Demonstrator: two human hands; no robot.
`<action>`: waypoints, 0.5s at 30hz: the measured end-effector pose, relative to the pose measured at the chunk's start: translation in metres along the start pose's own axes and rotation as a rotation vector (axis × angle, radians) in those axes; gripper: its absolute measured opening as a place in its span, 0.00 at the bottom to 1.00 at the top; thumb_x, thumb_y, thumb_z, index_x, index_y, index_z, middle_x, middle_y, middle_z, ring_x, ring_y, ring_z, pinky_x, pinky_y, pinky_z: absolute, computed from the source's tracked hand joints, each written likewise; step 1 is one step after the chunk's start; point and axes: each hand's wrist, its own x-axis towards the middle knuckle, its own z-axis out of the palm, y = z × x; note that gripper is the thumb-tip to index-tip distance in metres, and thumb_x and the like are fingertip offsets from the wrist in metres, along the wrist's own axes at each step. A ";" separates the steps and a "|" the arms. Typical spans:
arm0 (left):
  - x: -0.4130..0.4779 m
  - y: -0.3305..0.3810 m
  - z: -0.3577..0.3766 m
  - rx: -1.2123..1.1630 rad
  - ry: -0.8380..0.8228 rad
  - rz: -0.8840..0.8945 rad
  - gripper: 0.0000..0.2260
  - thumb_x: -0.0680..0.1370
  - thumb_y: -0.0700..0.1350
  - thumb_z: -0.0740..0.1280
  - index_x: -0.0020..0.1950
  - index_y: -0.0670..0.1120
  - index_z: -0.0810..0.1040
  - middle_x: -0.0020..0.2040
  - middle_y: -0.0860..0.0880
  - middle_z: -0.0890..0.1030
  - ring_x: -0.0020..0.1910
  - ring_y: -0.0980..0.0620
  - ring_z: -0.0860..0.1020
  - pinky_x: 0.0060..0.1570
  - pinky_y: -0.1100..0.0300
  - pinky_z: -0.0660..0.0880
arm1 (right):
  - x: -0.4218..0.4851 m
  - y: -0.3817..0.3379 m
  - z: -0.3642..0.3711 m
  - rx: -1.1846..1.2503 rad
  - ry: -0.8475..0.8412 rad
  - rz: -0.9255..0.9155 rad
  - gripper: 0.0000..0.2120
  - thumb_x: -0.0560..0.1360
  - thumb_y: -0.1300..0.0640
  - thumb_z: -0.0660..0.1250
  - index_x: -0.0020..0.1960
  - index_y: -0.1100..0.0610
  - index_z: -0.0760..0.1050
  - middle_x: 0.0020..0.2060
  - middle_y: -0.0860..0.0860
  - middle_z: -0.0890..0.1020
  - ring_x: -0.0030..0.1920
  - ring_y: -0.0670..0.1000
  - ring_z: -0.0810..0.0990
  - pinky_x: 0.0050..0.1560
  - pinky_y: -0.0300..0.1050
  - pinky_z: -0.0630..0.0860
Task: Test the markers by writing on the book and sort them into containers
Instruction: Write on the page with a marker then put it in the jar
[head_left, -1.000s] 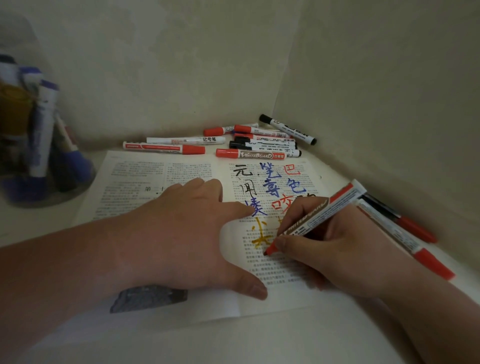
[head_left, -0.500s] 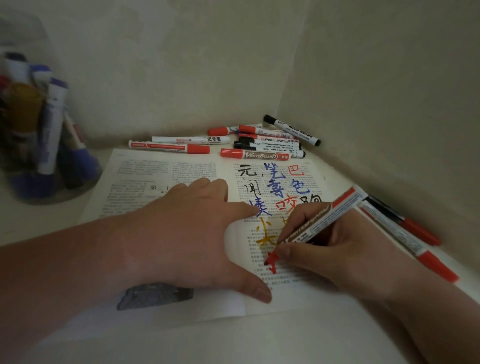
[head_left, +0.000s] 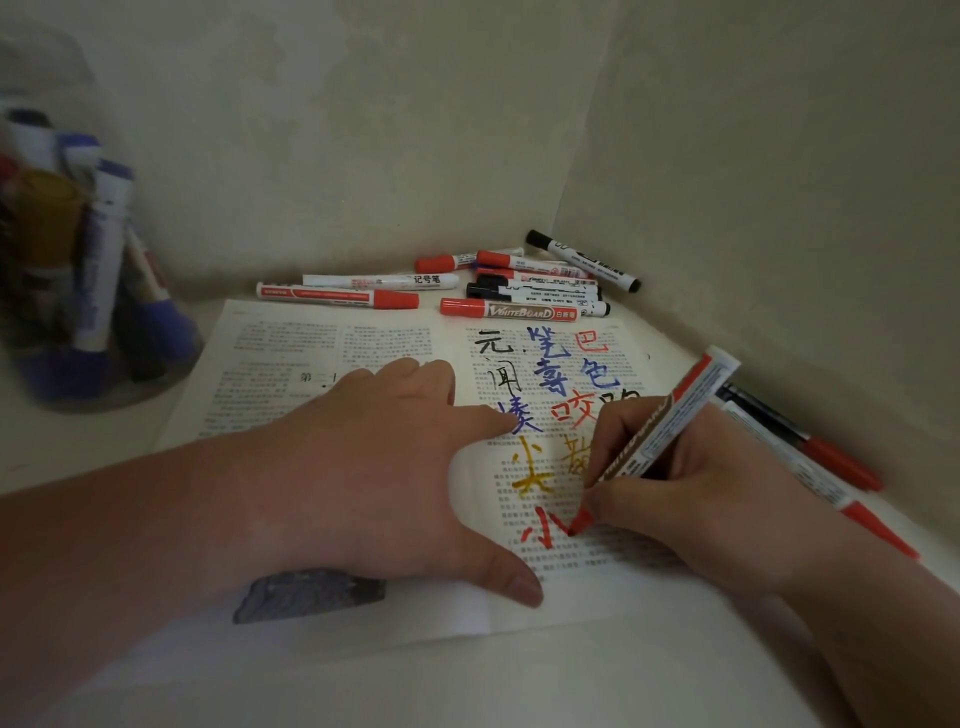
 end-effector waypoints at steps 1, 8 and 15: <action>0.000 0.000 0.000 -0.003 -0.004 0.001 0.55 0.49 0.88 0.51 0.74 0.71 0.48 0.50 0.61 0.60 0.52 0.56 0.60 0.53 0.55 0.64 | 0.000 0.000 0.000 0.033 -0.003 -0.001 0.04 0.65 0.67 0.70 0.36 0.62 0.76 0.26 0.65 0.74 0.22 0.50 0.68 0.23 0.38 0.65; 0.000 0.001 0.000 -0.023 0.000 0.003 0.55 0.49 0.88 0.53 0.74 0.72 0.49 0.50 0.62 0.60 0.54 0.57 0.61 0.54 0.56 0.65 | 0.000 0.000 -0.006 0.062 0.124 -0.061 0.03 0.65 0.61 0.73 0.37 0.59 0.79 0.29 0.53 0.81 0.27 0.45 0.74 0.28 0.34 0.69; 0.000 0.000 0.000 -0.018 0.003 0.002 0.55 0.49 0.88 0.52 0.74 0.72 0.49 0.49 0.62 0.60 0.54 0.57 0.62 0.57 0.55 0.67 | -0.001 0.000 -0.005 0.004 0.123 -0.018 0.10 0.71 0.70 0.74 0.36 0.60 0.78 0.28 0.60 0.77 0.25 0.46 0.72 0.25 0.35 0.68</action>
